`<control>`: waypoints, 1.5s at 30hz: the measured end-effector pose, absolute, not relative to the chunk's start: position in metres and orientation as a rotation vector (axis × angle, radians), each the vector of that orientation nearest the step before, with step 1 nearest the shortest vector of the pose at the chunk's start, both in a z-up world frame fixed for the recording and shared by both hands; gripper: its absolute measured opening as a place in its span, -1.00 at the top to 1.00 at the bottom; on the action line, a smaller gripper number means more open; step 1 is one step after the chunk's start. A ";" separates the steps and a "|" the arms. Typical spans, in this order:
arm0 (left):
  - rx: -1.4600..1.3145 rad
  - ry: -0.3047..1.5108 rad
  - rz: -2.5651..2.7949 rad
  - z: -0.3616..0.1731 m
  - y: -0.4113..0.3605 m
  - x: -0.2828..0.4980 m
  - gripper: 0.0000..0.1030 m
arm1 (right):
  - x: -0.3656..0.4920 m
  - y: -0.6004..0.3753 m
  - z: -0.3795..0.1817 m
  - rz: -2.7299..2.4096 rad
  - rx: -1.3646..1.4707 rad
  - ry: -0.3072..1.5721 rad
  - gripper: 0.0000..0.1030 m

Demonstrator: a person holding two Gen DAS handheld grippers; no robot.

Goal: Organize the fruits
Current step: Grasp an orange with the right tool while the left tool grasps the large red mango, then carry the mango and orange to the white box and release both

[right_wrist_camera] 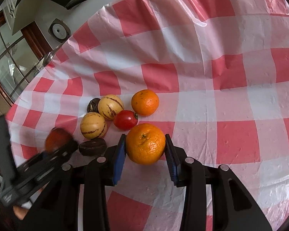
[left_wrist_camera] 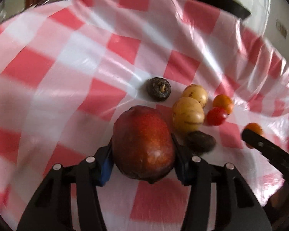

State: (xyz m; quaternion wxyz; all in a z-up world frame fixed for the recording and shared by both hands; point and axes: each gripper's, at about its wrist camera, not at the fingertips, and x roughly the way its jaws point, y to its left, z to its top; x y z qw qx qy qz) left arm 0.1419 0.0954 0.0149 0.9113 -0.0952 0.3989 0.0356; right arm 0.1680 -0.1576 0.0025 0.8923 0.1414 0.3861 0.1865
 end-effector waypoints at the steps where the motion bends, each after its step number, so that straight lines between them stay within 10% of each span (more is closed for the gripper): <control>1: -0.219 0.820 0.077 0.015 0.100 0.137 -0.02 | 0.168 -0.158 0.002 0.387 0.294 0.802 0.25; 45: -0.240 0.774 0.206 0.018 0.149 -0.144 -0.02 | -0.090 -0.039 0.005 0.707 0.075 0.856 0.24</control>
